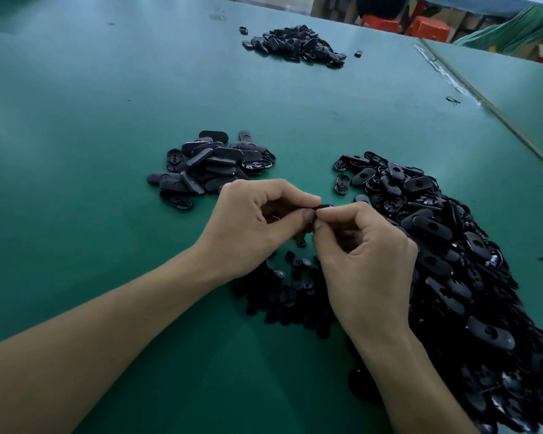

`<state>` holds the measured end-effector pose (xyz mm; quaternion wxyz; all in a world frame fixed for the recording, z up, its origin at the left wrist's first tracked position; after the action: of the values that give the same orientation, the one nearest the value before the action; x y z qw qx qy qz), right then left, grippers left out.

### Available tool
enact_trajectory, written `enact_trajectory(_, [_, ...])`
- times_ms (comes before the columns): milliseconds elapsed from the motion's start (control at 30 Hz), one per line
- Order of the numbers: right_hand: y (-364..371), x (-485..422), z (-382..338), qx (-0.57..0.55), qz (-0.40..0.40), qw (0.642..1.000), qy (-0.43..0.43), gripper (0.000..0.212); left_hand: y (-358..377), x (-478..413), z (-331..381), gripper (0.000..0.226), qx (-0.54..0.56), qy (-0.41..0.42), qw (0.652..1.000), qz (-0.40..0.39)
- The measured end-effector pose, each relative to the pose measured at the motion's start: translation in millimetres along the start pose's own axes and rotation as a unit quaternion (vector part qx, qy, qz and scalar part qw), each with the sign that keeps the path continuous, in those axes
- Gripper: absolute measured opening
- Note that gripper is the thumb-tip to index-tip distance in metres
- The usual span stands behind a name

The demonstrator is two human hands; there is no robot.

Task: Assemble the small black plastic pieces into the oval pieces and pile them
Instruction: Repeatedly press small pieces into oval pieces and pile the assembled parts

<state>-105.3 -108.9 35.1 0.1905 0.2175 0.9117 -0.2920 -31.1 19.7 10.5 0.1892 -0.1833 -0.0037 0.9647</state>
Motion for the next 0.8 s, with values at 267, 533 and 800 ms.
enact_trajectory(267, [0.0,-1.2,4.4,-0.047,-0.013,0.999,0.013,0.022,-0.3,-1.0,1.0,0.015,-0.011,-0.006,1.0,-0.003])
enact_trajectory(533, [1.0,-0.8,6.6,-0.067,-0.02,0.997,0.029,0.025,0.0,0.7,2.5,0.018,-0.024,-0.002,1.0,-0.008])
enact_trajectory(800, [-1.6,-2.6,8.2,-0.058,-0.024,0.997,0.039,0.022,-0.4,0.0,2.2,0.02,-0.018,-0.001,1.0,-0.009])
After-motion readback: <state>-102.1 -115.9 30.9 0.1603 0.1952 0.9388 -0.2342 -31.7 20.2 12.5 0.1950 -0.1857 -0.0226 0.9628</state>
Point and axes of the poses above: each hand's wrist, its own x-axis away from the middle knuckle, its own y-axis out of the palm, z = x × y, the point moved 5 cm from there along -x, towards the middle knuckle, and after that the axes turned 2 degrees about -z, right-handed, at the moved point
